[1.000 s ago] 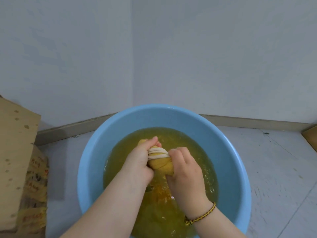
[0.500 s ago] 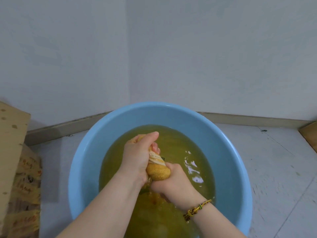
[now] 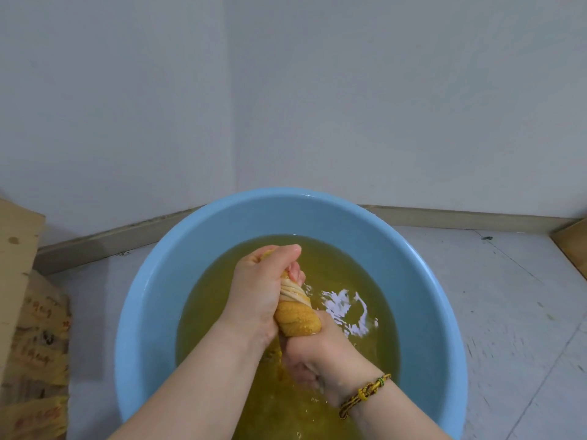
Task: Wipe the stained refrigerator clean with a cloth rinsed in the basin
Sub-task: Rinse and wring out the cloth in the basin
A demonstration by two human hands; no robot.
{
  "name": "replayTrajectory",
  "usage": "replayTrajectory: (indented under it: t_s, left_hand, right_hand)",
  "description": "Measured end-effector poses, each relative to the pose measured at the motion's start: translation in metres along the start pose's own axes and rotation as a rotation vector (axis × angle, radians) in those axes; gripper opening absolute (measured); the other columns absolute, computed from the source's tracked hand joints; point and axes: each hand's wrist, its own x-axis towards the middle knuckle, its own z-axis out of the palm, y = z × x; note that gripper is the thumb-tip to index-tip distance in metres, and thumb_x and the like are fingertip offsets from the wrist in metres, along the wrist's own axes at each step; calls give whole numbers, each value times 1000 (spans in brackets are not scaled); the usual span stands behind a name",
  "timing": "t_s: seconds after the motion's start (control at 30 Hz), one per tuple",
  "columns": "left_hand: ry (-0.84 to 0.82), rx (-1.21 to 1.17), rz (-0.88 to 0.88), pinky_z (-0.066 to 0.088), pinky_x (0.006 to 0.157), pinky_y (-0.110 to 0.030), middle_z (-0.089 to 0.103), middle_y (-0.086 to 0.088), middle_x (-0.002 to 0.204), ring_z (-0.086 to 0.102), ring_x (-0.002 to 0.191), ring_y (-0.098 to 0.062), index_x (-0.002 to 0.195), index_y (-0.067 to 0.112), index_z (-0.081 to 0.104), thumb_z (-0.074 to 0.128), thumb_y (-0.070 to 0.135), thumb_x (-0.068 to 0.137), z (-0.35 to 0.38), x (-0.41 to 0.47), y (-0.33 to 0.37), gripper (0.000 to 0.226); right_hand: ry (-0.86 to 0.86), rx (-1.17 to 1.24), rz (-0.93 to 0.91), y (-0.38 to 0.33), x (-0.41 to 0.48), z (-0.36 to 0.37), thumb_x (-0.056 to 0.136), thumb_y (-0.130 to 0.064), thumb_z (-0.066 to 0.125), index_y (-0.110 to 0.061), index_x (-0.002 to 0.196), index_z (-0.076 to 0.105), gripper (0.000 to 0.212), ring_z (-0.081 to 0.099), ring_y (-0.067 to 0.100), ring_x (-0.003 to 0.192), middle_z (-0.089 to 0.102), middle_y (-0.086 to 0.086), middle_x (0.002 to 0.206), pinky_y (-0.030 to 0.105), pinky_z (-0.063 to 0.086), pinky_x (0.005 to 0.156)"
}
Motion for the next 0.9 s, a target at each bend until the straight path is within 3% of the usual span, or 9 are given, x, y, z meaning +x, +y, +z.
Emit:
replayTrajectory:
  t_s: [0.1,0.2,0.3,0.4,0.53,0.73,0.9]
  left_hand:
    - [33,-29,-66,35,39,-16,41,1,39,39,41,-13,43,15,44,54,12,84,-3,4,1,42]
    - [31,-122,-161,45,43,-17,52,0,49,51,46,-12,61,13,54,57,34,77,-7,8,5,27]
    - [-88,-154,-191,51,63,-29,69,-5,73,64,64,-13,82,15,65,52,47,66,-7,7,1,39]
    - [-177,-71,-214,46,72,-29,71,-3,86,64,74,-12,92,19,67,48,43,69,-3,-1,-1,38]
    - [-198,94,-242,51,60,-20,73,0,85,66,71,-8,97,14,64,53,24,75,23,-3,34,26]
    - [-162,181,-236,52,70,-26,74,-2,85,69,80,-15,94,13,64,61,22,61,101,-27,146,34]
    - [-286,286,-298,53,77,-34,72,-9,95,68,89,-26,102,13,63,72,23,63,190,-71,239,42]
  right_hand:
    - [65,46,-39,-1,-3,4,50,-2,52,-18,45,47,17,26,7,21,33,-4,29,10,20,30]
    - [145,-55,-87,-5,-2,-2,69,-1,61,-16,69,51,18,35,7,26,44,-4,37,15,27,29]
    - [246,-23,-76,-13,-1,-19,77,-5,63,-16,84,52,17,39,11,33,49,4,52,16,29,31]
    - [299,19,-86,-19,-3,-30,79,-6,63,-18,90,50,21,40,6,32,49,4,57,16,30,32]
    - [295,35,-82,-55,-19,-42,80,-10,64,-20,91,50,21,46,6,38,51,-1,60,15,33,35]
    - [325,98,-183,-160,-89,-65,84,-16,63,-31,103,53,26,59,3,81,61,-9,93,16,50,70]
    - [472,71,-255,-256,-186,-85,80,-14,68,-35,96,51,32,60,-2,77,62,-10,92,15,49,68]
